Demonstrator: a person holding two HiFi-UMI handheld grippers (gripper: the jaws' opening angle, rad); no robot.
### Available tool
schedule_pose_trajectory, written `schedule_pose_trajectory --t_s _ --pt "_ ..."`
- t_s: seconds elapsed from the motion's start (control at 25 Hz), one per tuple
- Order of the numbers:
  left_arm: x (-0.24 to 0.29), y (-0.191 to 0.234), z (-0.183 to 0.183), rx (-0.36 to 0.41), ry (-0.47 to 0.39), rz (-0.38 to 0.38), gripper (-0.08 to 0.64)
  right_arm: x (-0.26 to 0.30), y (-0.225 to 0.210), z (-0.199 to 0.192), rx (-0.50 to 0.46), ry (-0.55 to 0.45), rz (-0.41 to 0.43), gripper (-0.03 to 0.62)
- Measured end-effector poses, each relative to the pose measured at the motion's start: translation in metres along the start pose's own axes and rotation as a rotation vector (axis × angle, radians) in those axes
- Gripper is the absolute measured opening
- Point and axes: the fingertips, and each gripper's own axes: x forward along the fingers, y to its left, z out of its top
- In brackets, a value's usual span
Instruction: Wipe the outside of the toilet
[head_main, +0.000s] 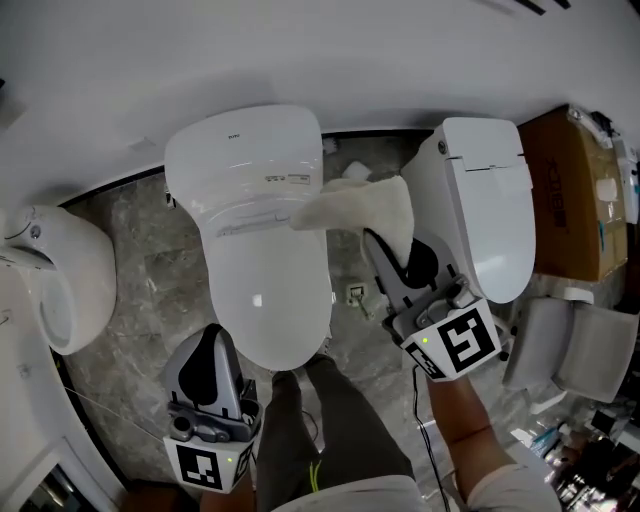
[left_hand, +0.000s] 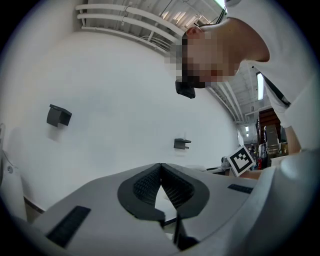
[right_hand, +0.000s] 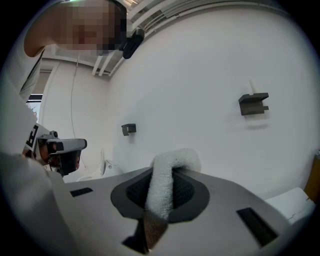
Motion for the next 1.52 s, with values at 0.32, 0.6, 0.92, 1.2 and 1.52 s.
schedule_pose_trajectory --t_s 0.32,0.6,0.92,1.2,1.52 --pt "0.027 0.019 -0.045 0.006 0.011 0.023 0.017 0.041 -0.034 -0.037 0.015 -0.004 -0.021 0.071" --pt "0.044 0.025 -0.078 0.010 0.053 0.025 0.017 0.071 -0.069 -0.069 0.095 0.000 -0.068 0.071" --pt "0.058 0.023 -0.098 0.018 0.088 0.014 0.017 0.106 -0.102 -0.090 0.196 -0.046 -0.089 0.071" --pt "0.057 0.022 -0.125 0.047 0.112 0.019 0.017 0.131 -0.129 -0.121 0.166 -0.052 -0.142 0.071" --pt "0.056 0.021 -0.159 0.032 0.157 0.023 0.017 0.157 -0.143 -0.165 0.176 -0.020 -0.161 0.071"
